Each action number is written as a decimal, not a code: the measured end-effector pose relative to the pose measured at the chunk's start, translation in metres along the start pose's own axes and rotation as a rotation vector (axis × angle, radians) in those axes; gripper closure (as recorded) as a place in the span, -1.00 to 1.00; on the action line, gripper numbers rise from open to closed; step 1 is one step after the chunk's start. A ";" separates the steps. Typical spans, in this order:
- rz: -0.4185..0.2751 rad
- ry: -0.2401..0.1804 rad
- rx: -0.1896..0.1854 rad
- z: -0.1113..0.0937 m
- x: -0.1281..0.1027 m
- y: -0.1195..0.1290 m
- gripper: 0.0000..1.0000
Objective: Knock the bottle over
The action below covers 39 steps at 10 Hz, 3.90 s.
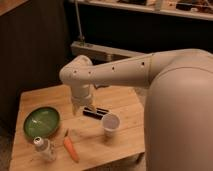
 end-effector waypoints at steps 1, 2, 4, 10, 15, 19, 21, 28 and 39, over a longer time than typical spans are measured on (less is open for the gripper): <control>0.000 0.000 0.000 0.000 0.000 0.000 -0.30; 0.000 0.000 0.000 0.000 0.000 0.000 -0.30; 0.000 0.000 0.000 0.000 0.000 0.000 -0.30; 0.000 0.000 0.000 0.000 0.000 0.000 -0.30; -0.044 -0.033 -0.044 -0.017 -0.008 0.007 -0.30; -0.226 -0.085 -0.196 -0.092 -0.002 0.083 -0.30; -0.308 -0.103 -0.281 -0.112 0.019 0.119 -0.25; -0.637 -0.140 -0.422 -0.112 0.110 0.236 1.00; -0.840 -0.102 -0.371 -0.070 0.168 0.222 1.00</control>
